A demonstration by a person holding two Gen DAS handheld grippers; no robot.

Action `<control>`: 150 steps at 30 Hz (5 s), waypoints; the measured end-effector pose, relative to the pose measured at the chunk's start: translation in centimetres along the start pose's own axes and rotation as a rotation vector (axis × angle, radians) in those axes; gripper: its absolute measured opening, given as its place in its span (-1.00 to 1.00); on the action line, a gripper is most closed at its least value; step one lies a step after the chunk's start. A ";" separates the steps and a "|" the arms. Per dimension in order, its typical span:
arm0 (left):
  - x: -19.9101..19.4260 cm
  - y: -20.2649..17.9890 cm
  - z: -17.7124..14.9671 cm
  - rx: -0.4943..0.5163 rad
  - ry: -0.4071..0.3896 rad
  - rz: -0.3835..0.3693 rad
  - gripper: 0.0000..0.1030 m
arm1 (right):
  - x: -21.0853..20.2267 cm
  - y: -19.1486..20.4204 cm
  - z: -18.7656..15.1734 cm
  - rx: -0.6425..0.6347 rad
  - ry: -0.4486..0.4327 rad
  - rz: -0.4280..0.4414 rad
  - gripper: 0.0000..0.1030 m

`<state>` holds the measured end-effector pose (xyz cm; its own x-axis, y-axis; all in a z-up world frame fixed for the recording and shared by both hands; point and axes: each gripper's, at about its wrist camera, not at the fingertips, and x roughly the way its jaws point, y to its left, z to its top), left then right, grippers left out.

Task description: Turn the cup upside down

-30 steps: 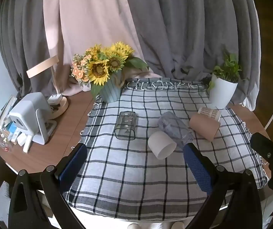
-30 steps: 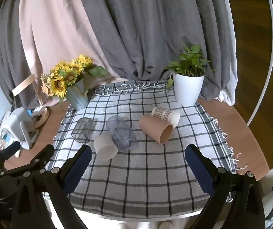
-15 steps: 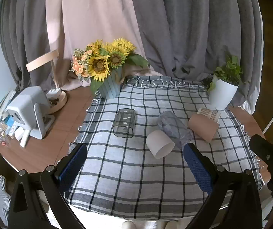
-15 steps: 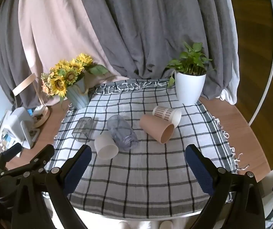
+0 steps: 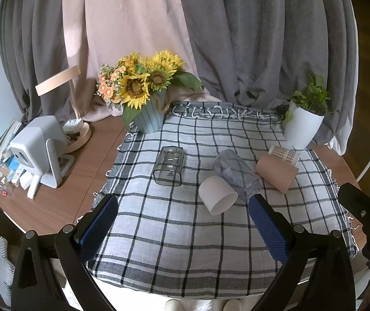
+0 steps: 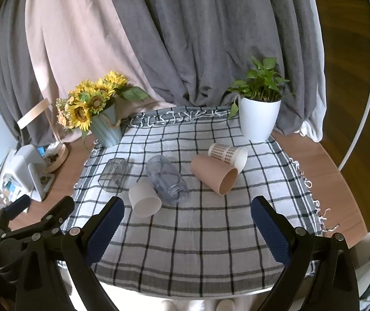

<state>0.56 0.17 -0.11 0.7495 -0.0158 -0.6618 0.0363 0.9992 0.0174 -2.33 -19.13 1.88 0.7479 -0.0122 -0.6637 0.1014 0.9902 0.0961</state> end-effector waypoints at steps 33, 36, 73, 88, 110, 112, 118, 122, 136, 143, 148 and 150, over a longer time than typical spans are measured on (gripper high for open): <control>0.3 0.0 0.0 0.002 -0.001 0.001 0.99 | 0.1 -0.4 0.4 0.003 0.004 -0.004 0.91; 0.3 0.0 0.0 0.002 -0.001 -0.001 0.99 | 0.1 -0.4 0.4 0.004 0.005 -0.004 0.91; 4.9 4.2 -1.5 -0.100 0.140 0.115 0.99 | 6.8 3.4 0.9 -0.098 0.145 0.102 0.91; 11.3 7.5 -2.2 -0.201 0.318 0.181 0.99 | 18.0 9.0 2.0 -0.257 0.413 0.175 0.88; 16.7 8.1 -4.5 -0.300 0.488 0.167 0.99 | 26.4 12.0 1.1 -0.415 0.628 0.214 0.50; 17.1 8.1 -4.7 -0.305 0.495 0.166 0.99 | 26.9 12.1 1.1 -0.426 0.630 0.204 0.49; 17.9 8.4 -4.9 -0.318 0.511 0.163 0.99 | 28.3 12.7 0.5 -0.468 0.669 0.176 0.40; 18.5 8.6 -5.0 -0.320 0.522 0.158 0.99 | 28.8 13.3 0.0 -0.505 0.682 0.145 0.40; 19.1 10.0 -5.1 -0.305 0.534 0.166 0.99 | 30.5 13.8 -1.4 -0.483 0.735 0.112 0.31; 18.3 10.6 -4.7 -0.251 0.524 0.130 0.99 | 28.3 12.6 -1.3 -0.373 0.708 0.104 0.31; 17.7 10.9 -4.5 -0.188 0.520 0.108 0.99 | 25.9 11.1 -1.6 -0.248 0.690 0.097 0.32; 17.5 11.0 -4.4 -0.164 0.521 0.093 0.99 | 24.9 10.5 -2.3 -0.198 0.687 0.089 0.32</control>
<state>11.18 11.07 -14.82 0.3172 0.0519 -0.9469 -0.1491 0.9888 0.0043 15.88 -8.76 -15.33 0.1594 0.0954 -0.9826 -0.1099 0.9908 0.0784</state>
